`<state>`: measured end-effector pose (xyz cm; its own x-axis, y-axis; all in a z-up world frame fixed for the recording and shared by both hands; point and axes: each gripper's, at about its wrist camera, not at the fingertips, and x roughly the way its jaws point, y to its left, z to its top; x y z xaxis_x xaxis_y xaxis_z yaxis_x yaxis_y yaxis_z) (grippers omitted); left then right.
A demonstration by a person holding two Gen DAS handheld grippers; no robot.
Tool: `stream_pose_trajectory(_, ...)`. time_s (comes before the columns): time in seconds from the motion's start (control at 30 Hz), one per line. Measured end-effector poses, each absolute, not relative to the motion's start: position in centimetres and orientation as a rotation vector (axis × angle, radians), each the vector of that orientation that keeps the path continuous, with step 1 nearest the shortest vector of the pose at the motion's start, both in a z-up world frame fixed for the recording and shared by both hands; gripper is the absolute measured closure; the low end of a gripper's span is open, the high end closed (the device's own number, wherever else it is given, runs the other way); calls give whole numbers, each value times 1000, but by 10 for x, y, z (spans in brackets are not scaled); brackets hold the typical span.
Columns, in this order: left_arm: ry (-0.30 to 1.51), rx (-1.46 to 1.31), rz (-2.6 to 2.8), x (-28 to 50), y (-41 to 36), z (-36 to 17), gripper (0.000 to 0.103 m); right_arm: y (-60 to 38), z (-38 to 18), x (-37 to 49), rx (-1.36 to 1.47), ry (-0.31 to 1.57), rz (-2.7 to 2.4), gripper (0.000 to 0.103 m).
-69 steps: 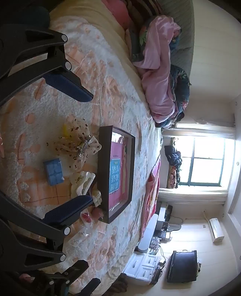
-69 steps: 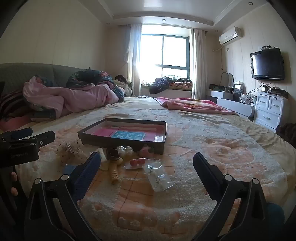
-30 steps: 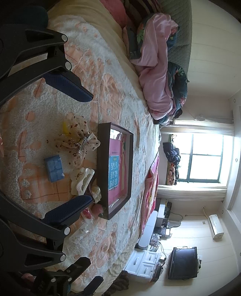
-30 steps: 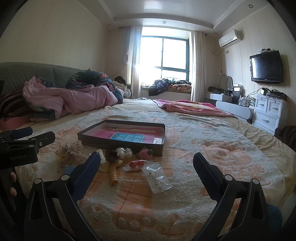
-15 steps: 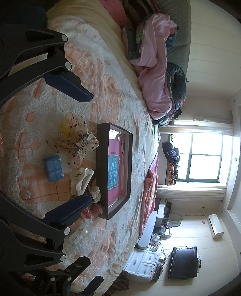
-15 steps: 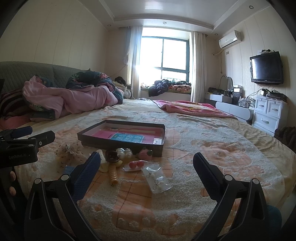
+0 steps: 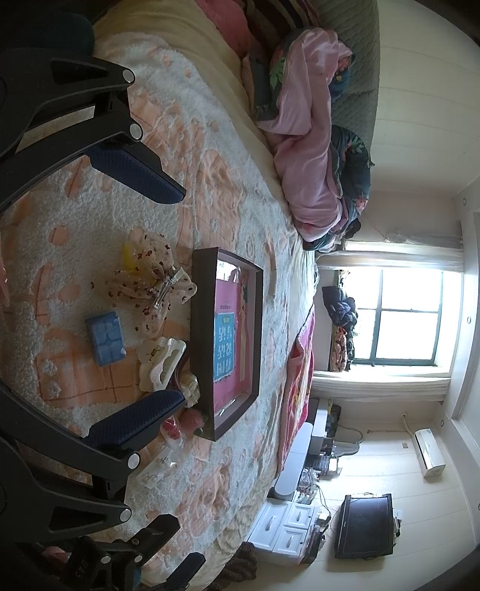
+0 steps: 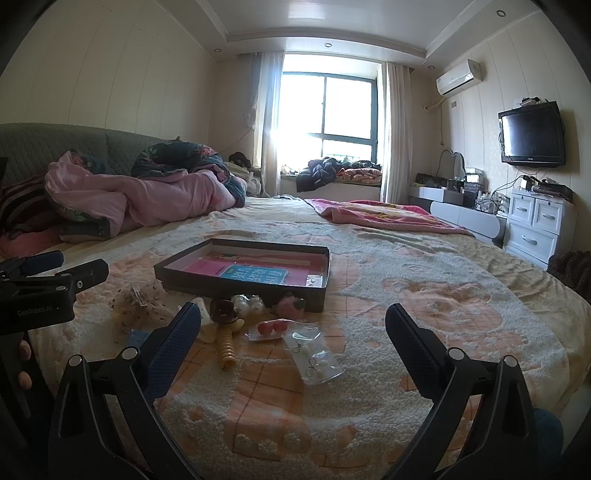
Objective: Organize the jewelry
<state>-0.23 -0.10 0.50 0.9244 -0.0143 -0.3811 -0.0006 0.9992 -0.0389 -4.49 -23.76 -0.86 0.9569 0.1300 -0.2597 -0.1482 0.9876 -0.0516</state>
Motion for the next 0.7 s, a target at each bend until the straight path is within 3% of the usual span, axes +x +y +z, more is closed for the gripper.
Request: stream_pose_trajectory(0.7, 452, -78, 92, 11, 30, -5, 11, -210, -18, -30, -119, 303, 253, 6)
